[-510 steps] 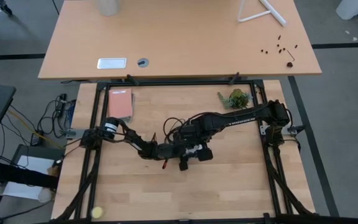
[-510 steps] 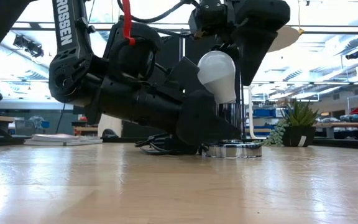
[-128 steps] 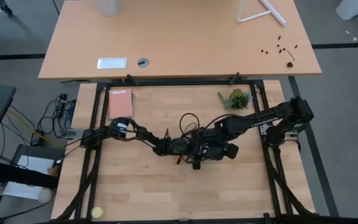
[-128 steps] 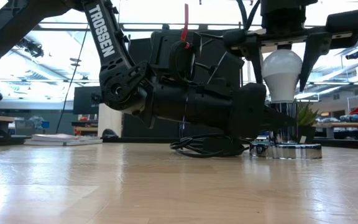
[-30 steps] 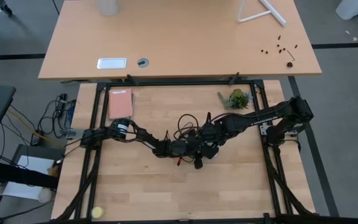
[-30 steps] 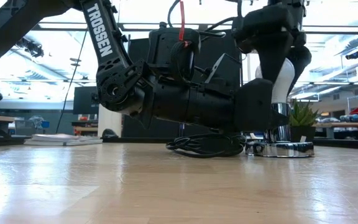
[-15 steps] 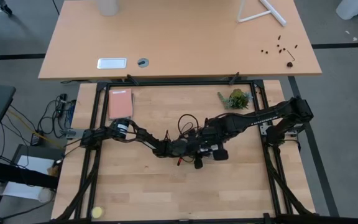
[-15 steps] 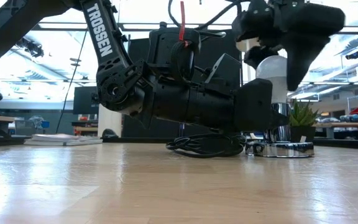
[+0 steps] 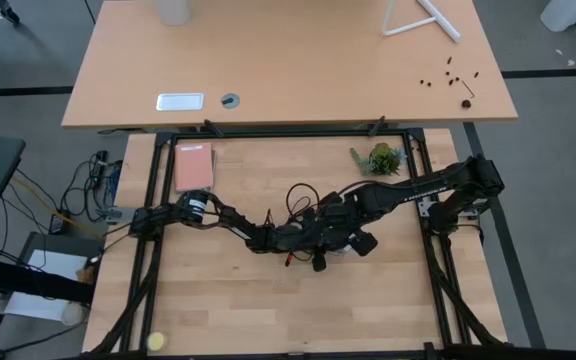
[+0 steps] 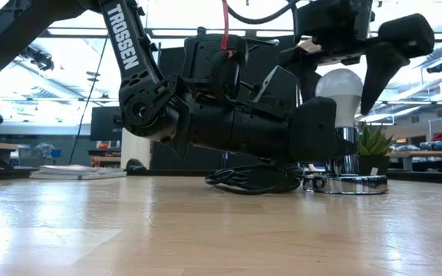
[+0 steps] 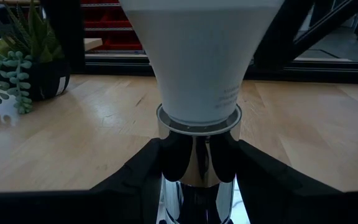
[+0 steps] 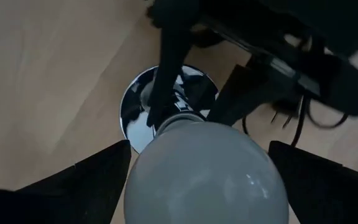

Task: Screw lightbulb
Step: Insert the lightbulb into the lamp

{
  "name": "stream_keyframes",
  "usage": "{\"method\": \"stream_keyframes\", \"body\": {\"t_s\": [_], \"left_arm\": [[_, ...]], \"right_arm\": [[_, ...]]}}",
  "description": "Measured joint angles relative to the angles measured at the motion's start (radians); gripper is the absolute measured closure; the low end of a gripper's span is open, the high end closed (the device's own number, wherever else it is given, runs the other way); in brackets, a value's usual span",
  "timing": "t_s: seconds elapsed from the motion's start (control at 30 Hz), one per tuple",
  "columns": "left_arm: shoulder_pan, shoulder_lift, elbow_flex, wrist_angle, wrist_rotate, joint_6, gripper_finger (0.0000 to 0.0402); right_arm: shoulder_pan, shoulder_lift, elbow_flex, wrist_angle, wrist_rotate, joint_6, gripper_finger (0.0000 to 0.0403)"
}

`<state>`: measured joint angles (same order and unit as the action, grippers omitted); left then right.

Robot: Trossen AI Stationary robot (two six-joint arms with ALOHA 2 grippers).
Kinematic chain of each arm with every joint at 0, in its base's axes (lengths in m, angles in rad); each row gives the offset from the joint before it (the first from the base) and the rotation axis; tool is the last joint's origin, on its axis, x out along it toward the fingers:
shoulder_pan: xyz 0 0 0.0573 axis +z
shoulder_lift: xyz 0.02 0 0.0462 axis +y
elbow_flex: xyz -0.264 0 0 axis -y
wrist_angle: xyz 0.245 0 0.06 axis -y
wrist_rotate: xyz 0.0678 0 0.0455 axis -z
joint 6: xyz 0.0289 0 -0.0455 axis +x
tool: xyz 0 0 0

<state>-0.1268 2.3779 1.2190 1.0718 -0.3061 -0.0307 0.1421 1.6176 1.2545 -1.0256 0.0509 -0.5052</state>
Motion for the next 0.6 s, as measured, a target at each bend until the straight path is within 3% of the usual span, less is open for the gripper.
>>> {"method": "stream_keyframes", "body": {"t_s": [0.6], "left_arm": [[0.000,0.000,0.000,-0.001,0.000,0.002,0.0228]], "right_arm": [[0.000,0.000,-0.001,-0.031,-0.044,-0.526,0.0026]]}}
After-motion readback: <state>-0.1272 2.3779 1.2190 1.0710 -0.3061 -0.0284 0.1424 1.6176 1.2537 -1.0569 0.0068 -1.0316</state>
